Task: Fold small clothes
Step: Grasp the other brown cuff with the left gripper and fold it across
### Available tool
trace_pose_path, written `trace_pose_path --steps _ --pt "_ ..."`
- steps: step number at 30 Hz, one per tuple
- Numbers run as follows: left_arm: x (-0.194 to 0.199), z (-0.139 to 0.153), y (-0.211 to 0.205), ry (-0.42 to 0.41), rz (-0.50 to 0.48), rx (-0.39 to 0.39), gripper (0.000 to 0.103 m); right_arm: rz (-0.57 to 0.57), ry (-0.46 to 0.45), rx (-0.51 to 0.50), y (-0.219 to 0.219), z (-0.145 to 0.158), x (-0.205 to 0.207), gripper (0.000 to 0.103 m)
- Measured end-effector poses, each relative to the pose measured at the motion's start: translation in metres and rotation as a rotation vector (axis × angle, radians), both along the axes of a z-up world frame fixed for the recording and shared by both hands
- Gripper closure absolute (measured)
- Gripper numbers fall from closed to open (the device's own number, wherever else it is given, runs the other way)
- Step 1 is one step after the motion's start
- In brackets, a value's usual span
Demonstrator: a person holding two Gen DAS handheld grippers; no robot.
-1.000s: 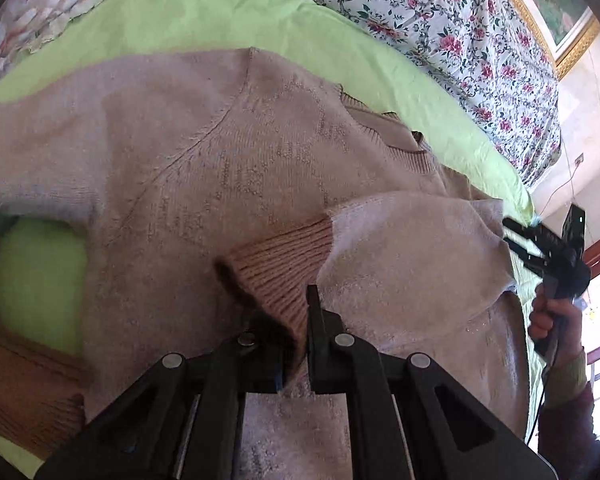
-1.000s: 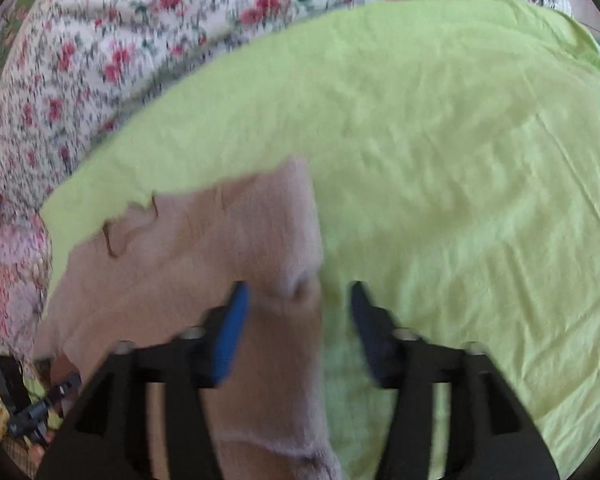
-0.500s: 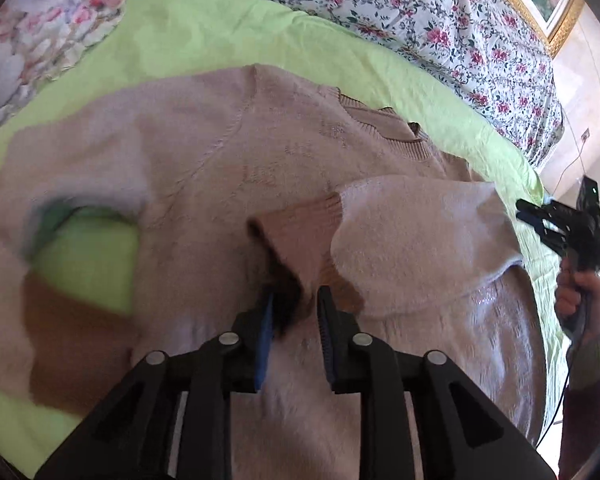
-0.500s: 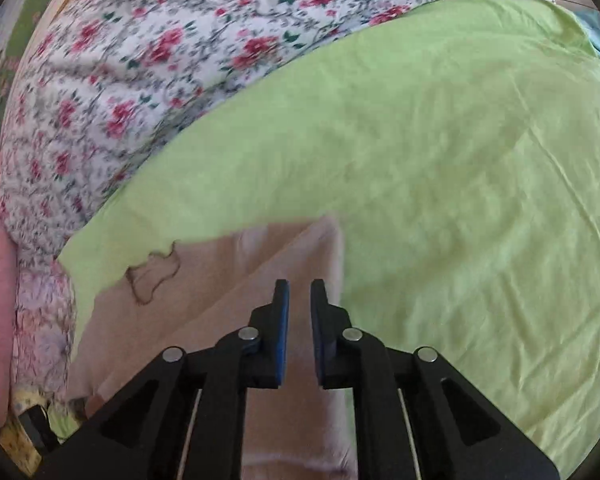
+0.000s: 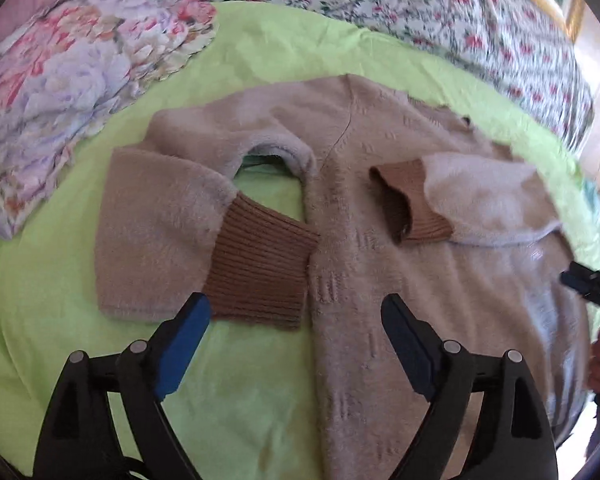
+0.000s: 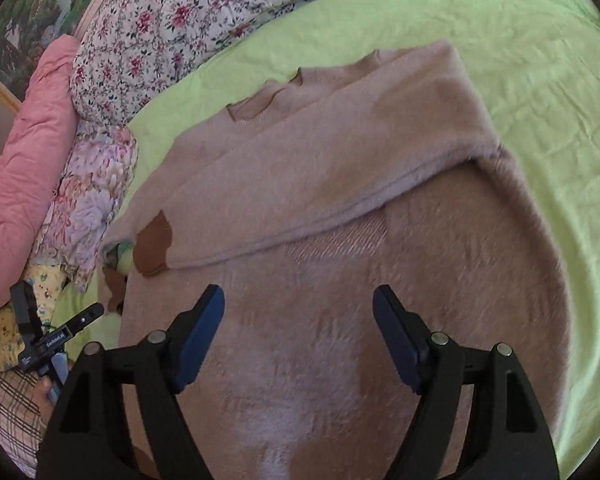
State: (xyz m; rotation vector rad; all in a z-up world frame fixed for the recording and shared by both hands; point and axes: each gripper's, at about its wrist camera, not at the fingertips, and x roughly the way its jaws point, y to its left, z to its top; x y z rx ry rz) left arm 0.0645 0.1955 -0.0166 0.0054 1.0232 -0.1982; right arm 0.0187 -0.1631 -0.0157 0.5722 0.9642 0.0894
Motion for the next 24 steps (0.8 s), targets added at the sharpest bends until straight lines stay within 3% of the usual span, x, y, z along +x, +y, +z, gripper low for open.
trace_pose_path --steps 4,6,7,8,9,10,11,15,18,24 --pt "0.016 -0.030 -0.007 0.046 -0.001 0.154 0.015 0.026 0.009 -0.004 0.016 0.002 -0.010 0.026" --pt "0.023 -0.037 0.006 0.059 0.020 0.093 0.016 0.033 0.010 -0.009 0.018 0.004 -0.015 0.026" --pt "0.024 -0.035 0.014 0.048 0.034 0.050 0.025 0.036 0.009 -0.011 0.019 0.005 -0.016 0.026" --pt "0.025 -0.032 0.019 0.040 0.048 0.035 0.044 0.038 0.008 -0.016 0.021 0.006 -0.017 0.026" --pt "0.027 -0.030 0.026 0.035 0.062 0.020 0.051 0.038 0.008 -0.024 0.022 0.006 -0.018 0.026" --pt "0.028 -0.028 0.035 0.033 0.074 -0.012 0.071 0.039 0.009 -0.030 0.024 0.007 -0.018 0.026" --pt "0.030 -0.027 0.041 0.035 0.081 -0.034 0.082 0.041 0.008 -0.033 0.025 0.007 -0.018 0.026" --pt "0.025 -0.022 0.060 0.034 0.093 -0.147 0.091 0.051 0.013 -0.036 0.033 0.006 -0.015 0.026" --pt "0.010 0.001 0.057 -0.006 0.076 -0.224 0.093 0.063 0.001 -0.031 0.037 0.009 -0.015 0.026" --pt "-0.004 0.072 -0.004 -0.144 -0.063 -0.369 0.094 0.053 -0.019 -0.028 0.030 0.013 -0.019 0.026"
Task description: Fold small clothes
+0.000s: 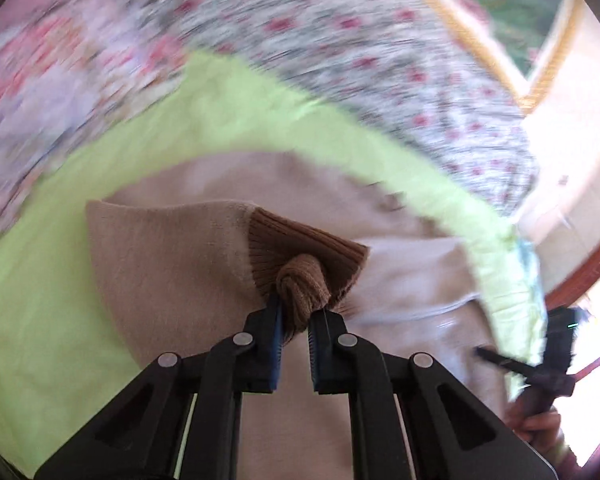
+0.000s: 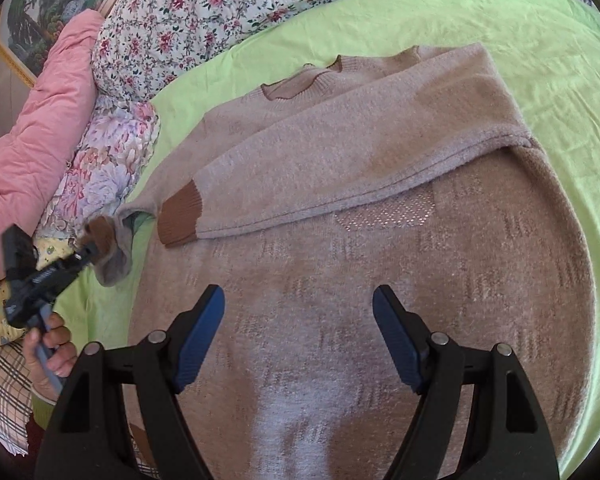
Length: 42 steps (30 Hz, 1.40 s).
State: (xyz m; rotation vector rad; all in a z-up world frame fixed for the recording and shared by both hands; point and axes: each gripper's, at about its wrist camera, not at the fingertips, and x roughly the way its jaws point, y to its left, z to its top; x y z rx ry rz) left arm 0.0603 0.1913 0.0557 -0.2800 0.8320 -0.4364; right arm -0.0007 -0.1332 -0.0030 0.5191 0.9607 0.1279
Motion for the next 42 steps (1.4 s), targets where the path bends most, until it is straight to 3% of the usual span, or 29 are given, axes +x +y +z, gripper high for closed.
trace_pose_path --steps 3,6,11,16,19,21,23,25,28,31,35,38,40,41,42 --pt "0.010 0.025 -0.066 -0.057 -0.114 -0.035 0.094 -0.028 -0.010 0.017 -0.014 0.002 -0.007 0.026" --pt "0.028 0.029 -0.142 -0.071 -0.230 -0.051 0.094 -0.072 -0.027 0.024 -0.033 0.008 -0.017 0.026" --pt "0.050 -0.019 -0.256 0.001 -0.362 0.003 0.094 -0.157 -0.039 0.010 -0.070 0.018 -0.031 0.026" --pt "0.060 -0.077 -0.284 0.127 -0.387 0.058 0.090 -0.217 -0.038 0.005 -0.097 0.018 -0.038 0.026" --pt "0.048 -0.082 -0.266 0.147 -0.390 0.077 0.084 -0.222 -0.043 0.013 -0.100 0.017 -0.033 0.026" --pt "0.037 -0.071 -0.244 0.121 -0.382 0.090 0.070 -0.211 -0.054 0.014 -0.097 0.018 -0.024 0.026" --pt "0.024 -0.059 -0.210 0.074 -0.347 0.111 0.045 -0.191 -0.070 0.017 -0.094 0.019 -0.011 0.026" --pt "0.021 -0.047 -0.177 0.043 -0.290 0.143 0.045 -0.168 -0.076 0.012 -0.089 0.017 0.006 0.026" --pt "0.033 -0.048 -0.114 0.037 -0.117 0.223 0.045 -0.143 -0.079 -0.006 -0.081 0.012 0.035 0.026" --pt "0.061 -0.064 -0.066 0.089 0.021 0.275 0.045 -0.144 -0.067 -0.021 -0.080 0.003 0.064 0.027" --pt "0.092 -0.092 -0.040 0.136 0.126 0.399 0.045 -0.176 0.023 -0.130 -0.078 -0.015 0.093 0.028" --pt "0.110 -0.105 -0.032 0.147 0.169 0.386 0.043 -0.168 0.060 -0.144 -0.072 -0.029 0.104 0.029" --pt "0.117 -0.105 -0.031 0.129 0.205 0.378 0.043 -0.129 0.058 -0.160 -0.061 -0.032 0.109 0.050" --pt "0.121 -0.104 -0.029 0.115 0.247 0.391 0.043 -0.106 0.065 -0.135 -0.058 -0.033 0.113 0.089" --pt "0.123 -0.103 -0.027 0.114 0.279 0.398 0.043 -0.090 0.074 -0.073 -0.058 -0.035 0.117 0.093"
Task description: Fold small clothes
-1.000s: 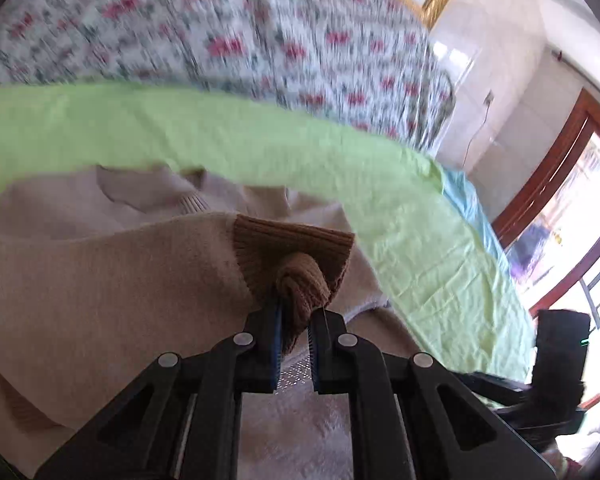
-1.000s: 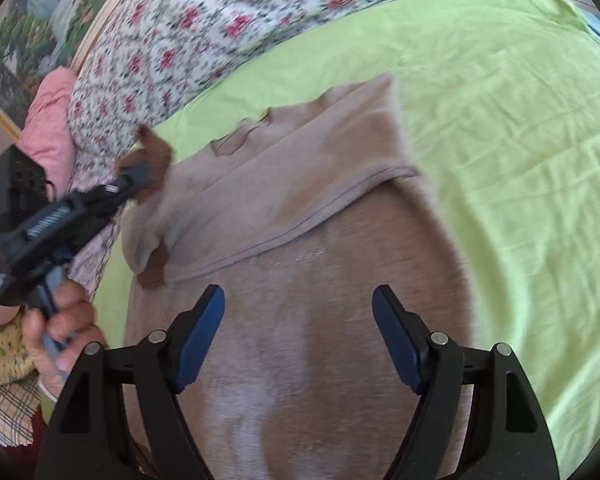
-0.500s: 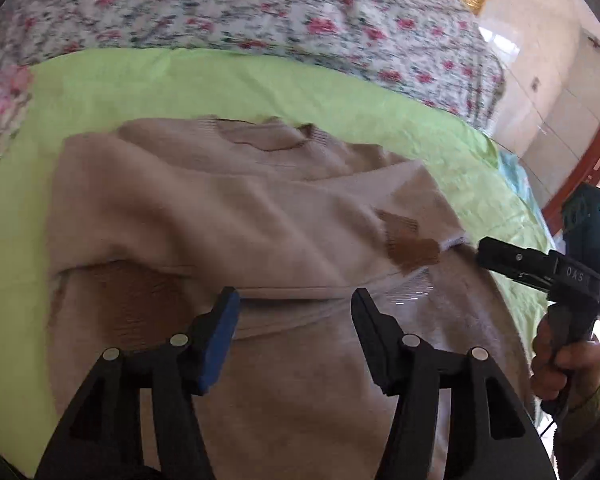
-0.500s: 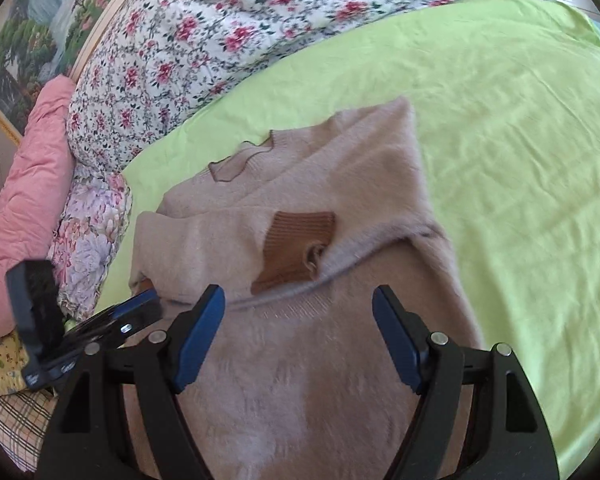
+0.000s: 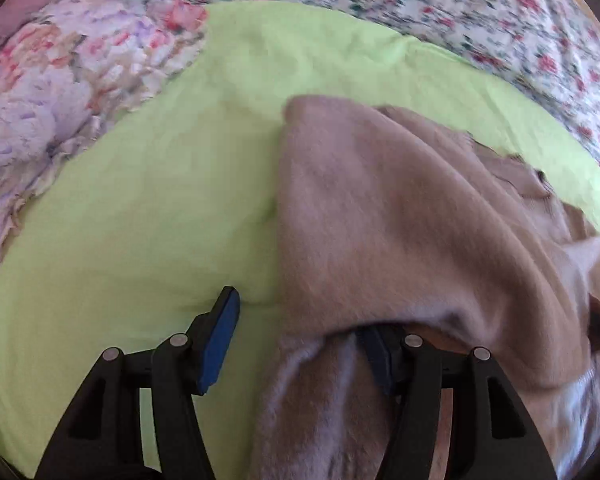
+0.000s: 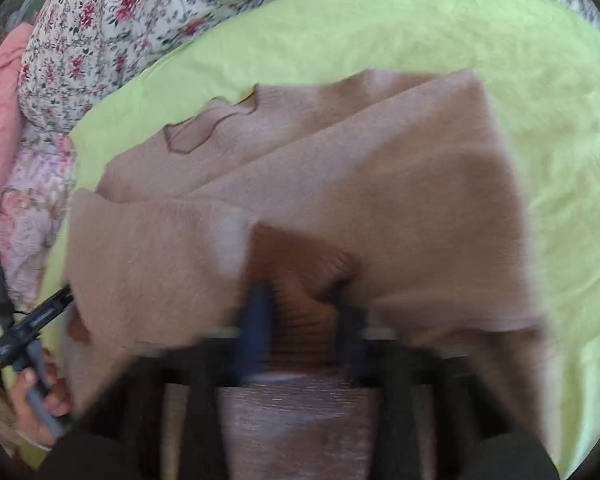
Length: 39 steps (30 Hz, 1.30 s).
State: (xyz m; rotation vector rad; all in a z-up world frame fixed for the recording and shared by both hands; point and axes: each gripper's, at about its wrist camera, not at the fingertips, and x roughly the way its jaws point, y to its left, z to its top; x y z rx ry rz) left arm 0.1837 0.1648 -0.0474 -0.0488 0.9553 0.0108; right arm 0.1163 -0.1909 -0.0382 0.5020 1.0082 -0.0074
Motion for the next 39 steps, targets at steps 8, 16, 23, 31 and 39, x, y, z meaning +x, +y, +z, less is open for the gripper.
trace_pose_path --steps 8,16,23,31,39 --pt "-0.013 0.006 0.016 -0.042 0.047 -0.085 0.044 -0.111 -0.364 0.001 -0.036 0.112 -0.041 0.093" --pt "-0.020 0.006 0.023 -0.020 0.075 -0.157 0.045 -0.080 -0.083 -0.028 -0.046 0.021 -0.026 0.093" --pt "-0.021 0.004 0.028 0.001 0.049 -0.182 0.044 -0.041 -0.014 -0.118 -0.040 0.008 -0.013 0.090" --pt "-0.075 0.021 0.029 0.058 -0.131 -0.199 0.039 -0.089 -0.074 -0.126 -0.051 0.042 -0.061 0.076" --pt "-0.181 0.037 0.021 0.087 -0.239 -0.200 0.020 -0.079 -0.135 -0.068 -0.040 0.061 -0.147 0.049"
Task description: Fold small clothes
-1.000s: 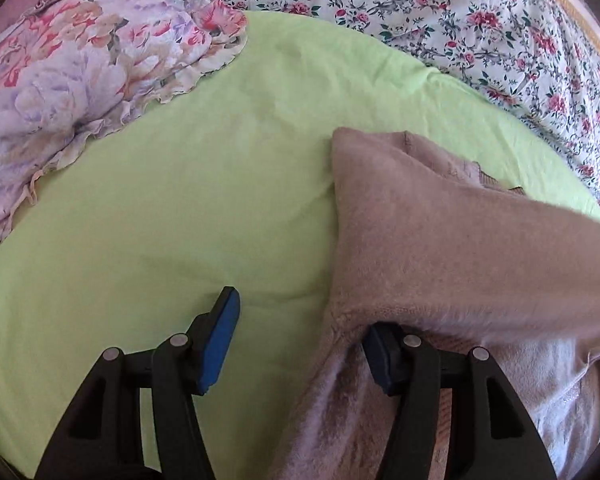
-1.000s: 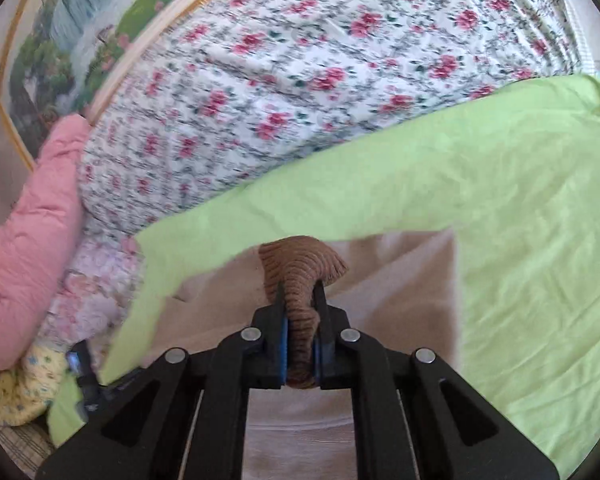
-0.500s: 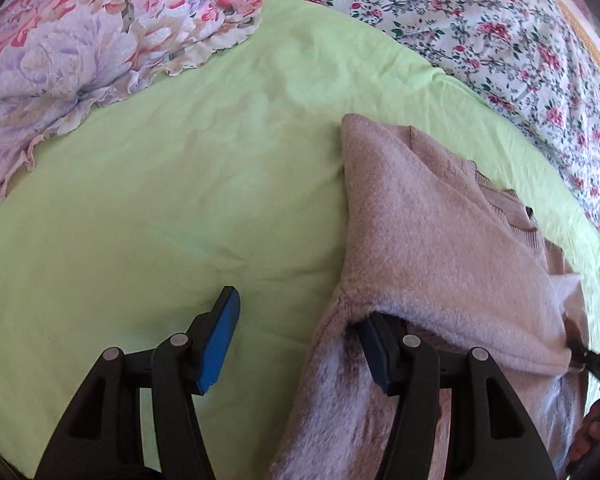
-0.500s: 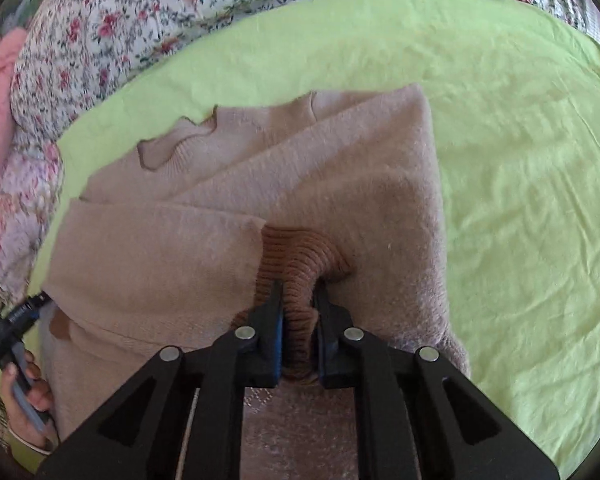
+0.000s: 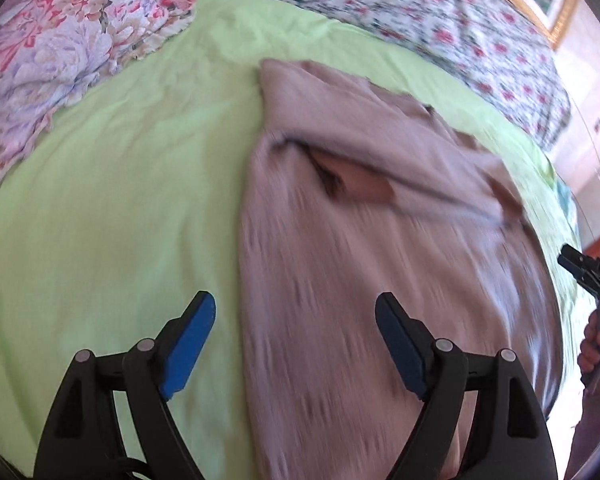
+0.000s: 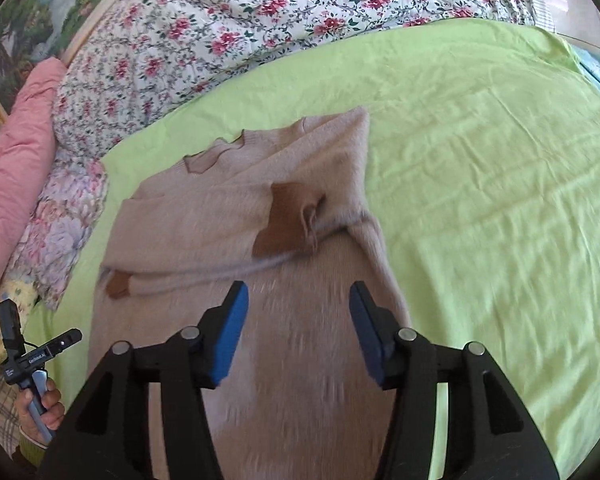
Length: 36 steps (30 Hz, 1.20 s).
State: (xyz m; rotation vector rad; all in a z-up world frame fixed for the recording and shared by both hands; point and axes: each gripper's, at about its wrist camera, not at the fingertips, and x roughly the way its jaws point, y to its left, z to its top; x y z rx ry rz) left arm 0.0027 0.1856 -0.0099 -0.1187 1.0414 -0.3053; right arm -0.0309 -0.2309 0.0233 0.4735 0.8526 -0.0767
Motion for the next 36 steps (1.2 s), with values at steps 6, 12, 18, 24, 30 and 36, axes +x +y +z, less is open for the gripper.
trace_pose_path --steps 6,12,18,24,30,36 --pt "-0.071 -0.009 -0.003 0.019 -0.025 0.031 0.020 0.026 0.001 0.035 0.015 -0.005 -0.062 0.049" --pt "-0.105 -0.024 0.000 0.051 -0.035 0.026 0.020 0.029 -0.010 0.042 0.025 -0.010 -0.106 0.049" --pt "-0.128 -0.037 0.007 0.053 -0.017 -0.015 0.020 0.039 -0.025 0.022 0.029 -0.015 -0.146 0.049" --pt "-0.149 -0.040 0.002 0.015 -0.053 -0.016 0.018 0.038 -0.028 0.019 0.027 -0.029 -0.188 0.049" --pt "-0.151 -0.044 -0.006 0.054 -0.110 -0.036 0.000 0.051 -0.024 0.092 0.034 -0.049 -0.206 0.049" --pt "-0.146 -0.044 0.007 0.030 -0.023 -0.150 0.000 0.116 0.003 0.134 0.046 -0.050 -0.193 0.049"
